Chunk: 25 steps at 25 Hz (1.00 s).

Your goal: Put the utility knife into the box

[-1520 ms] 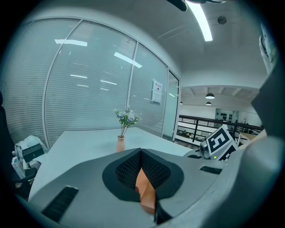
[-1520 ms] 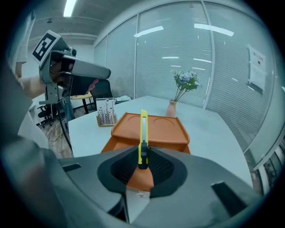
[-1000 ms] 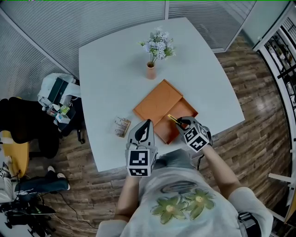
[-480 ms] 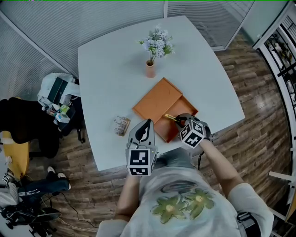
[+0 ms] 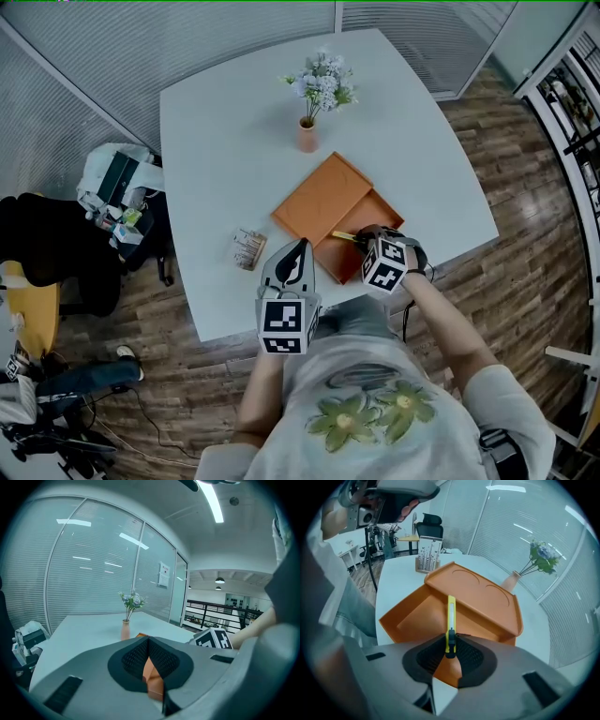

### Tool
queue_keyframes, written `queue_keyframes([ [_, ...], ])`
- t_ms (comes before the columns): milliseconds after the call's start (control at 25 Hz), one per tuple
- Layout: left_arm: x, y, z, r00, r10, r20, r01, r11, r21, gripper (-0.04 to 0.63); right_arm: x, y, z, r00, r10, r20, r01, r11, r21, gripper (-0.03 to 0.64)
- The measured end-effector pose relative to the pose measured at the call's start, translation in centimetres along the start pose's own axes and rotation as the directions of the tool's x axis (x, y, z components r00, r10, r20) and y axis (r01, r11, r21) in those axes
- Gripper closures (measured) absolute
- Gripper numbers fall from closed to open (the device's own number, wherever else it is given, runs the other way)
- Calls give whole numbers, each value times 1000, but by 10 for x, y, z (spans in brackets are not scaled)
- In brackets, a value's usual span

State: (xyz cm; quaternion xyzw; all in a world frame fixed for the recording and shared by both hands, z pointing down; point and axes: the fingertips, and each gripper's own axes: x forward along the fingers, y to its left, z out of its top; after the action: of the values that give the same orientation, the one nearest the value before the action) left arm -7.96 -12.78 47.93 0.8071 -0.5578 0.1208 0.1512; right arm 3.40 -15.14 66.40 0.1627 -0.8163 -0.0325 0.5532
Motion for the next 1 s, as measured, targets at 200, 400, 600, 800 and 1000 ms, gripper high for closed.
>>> queue_keyframes([
  [200,-2,1,-6,1000,-3,-12,3,1000,-9,594,7,5,0,999,7,-44,-11,997,-77,545],
  [400,-3,1,-10,1000,-5,-17,4,1000,-17,595,15,8,-2,996,24,-86,-34,992,-123,545],
  [600,-4,4,-13,1000,0,-26,-1,1000,-25,594,25,6,-2,993,37,-116,-56,985,-163,543],
  [800,-7,9,-18,999,11,-33,-12,999,-33,595,27,7,-1,987,67,-146,-94,978,-187,543],
  [1000,-6,12,-21,999,22,-44,-24,999,-46,595,32,8,-4,981,98,-166,-131,971,-199,543],
])
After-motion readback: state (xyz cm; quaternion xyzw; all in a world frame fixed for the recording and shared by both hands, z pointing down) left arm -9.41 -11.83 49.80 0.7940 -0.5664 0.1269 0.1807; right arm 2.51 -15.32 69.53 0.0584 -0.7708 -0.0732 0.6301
